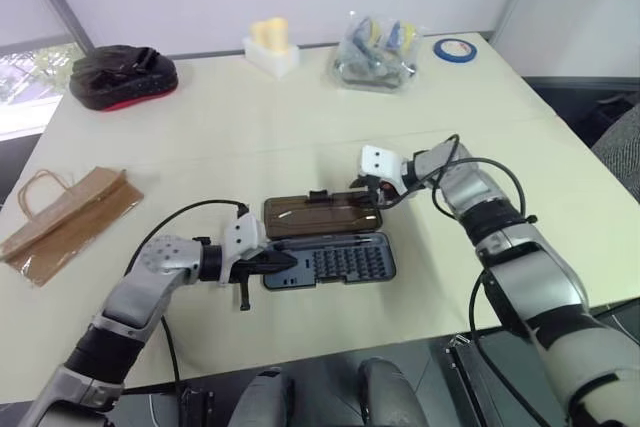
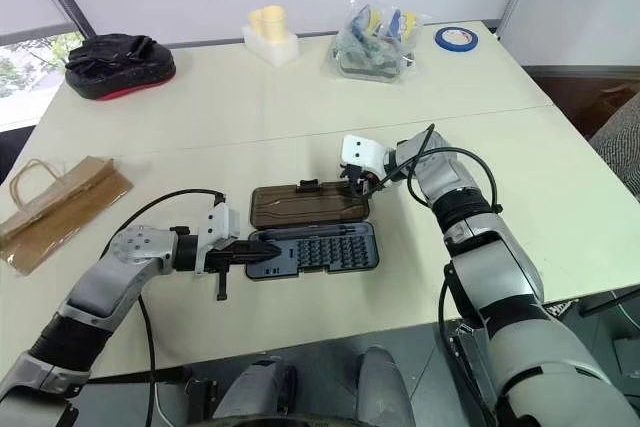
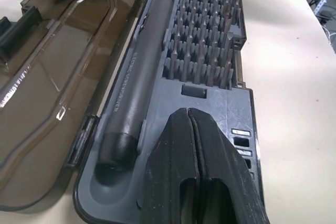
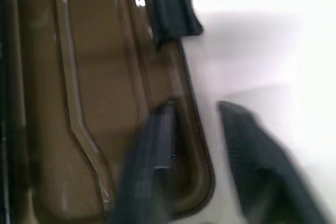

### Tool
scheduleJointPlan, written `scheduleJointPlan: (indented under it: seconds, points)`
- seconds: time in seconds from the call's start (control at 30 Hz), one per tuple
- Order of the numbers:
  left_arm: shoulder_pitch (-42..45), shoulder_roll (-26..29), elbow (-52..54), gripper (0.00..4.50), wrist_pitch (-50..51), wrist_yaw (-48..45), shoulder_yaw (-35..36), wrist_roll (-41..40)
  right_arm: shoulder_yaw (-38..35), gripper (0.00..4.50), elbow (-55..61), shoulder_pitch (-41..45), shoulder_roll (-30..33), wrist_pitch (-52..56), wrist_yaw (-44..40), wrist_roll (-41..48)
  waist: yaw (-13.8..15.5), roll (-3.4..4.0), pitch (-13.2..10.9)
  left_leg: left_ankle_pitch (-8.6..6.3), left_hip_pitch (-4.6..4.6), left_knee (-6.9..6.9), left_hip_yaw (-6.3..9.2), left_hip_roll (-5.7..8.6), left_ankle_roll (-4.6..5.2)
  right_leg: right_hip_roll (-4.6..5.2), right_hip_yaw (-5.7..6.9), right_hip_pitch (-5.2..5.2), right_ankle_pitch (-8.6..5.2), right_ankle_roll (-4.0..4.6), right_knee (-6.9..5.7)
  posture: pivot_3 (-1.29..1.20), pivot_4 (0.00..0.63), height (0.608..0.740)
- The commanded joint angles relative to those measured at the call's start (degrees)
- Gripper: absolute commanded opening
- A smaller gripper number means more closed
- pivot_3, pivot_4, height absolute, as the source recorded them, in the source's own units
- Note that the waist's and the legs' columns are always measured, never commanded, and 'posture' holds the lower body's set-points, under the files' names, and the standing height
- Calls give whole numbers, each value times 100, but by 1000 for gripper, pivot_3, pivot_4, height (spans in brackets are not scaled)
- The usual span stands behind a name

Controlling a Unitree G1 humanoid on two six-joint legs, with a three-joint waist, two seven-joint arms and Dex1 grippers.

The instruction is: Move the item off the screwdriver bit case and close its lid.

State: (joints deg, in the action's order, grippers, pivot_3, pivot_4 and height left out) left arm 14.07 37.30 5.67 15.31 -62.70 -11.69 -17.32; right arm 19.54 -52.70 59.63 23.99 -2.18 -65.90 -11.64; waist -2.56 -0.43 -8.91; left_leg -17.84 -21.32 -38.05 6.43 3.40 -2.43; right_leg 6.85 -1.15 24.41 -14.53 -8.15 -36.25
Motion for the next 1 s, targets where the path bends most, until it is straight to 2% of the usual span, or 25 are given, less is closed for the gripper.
scheduleJointPlan:
  seconds: [0.03, 0.23, 0.47, 0.87, 1.0]
  points:
    - [-86, 44, 72, 0, -2, 56, 107, 45, 100, 3453, -362, 58, -74, -39, 24, -171, 2, 0, 0, 0, 0, 1, 1, 0, 0, 0, 0, 0, 0, 0, 0, 0, 150, 740]
    - [-118, 26, 119, 0, -4, 128, 117, 54, 131, 3453, -808, 236, -115, -203, 40, -288, 1, 1, 0, 0, 0, 2, 0, 0, 0, 0, 0, 0, 0, 0, 0, 0, 150, 740]
    - [-129, 0, 154, 0, -9, 215, 122, 58, 225, 54, -1188, 320, -143, -323, 12, -432, -3, 1, 3, 1, 4, 0, -1, 0, -1, 0, 0, -5, 0, 0, 0, 0, 150, 740]
    - [-115, -43, 188, 0, 2, 389, 224, 41, 326, 54, -1254, 323, -145, -777, -43, -615, -3, 4, 30, 3, 15, 0, 1, -3, -5, -5, -1, -15, 0, 1, -1, 0, 150, 740]
    - [78, -294, 206, 0, 394, 723, 574, -300, 427, 54, -731, 369, 66, -1667, 863, -944, -3, 4, 30, 3, 14, 1, 1, -3, -5, -5, -1, -12, 0, 1, -1, 0, 150, 740]
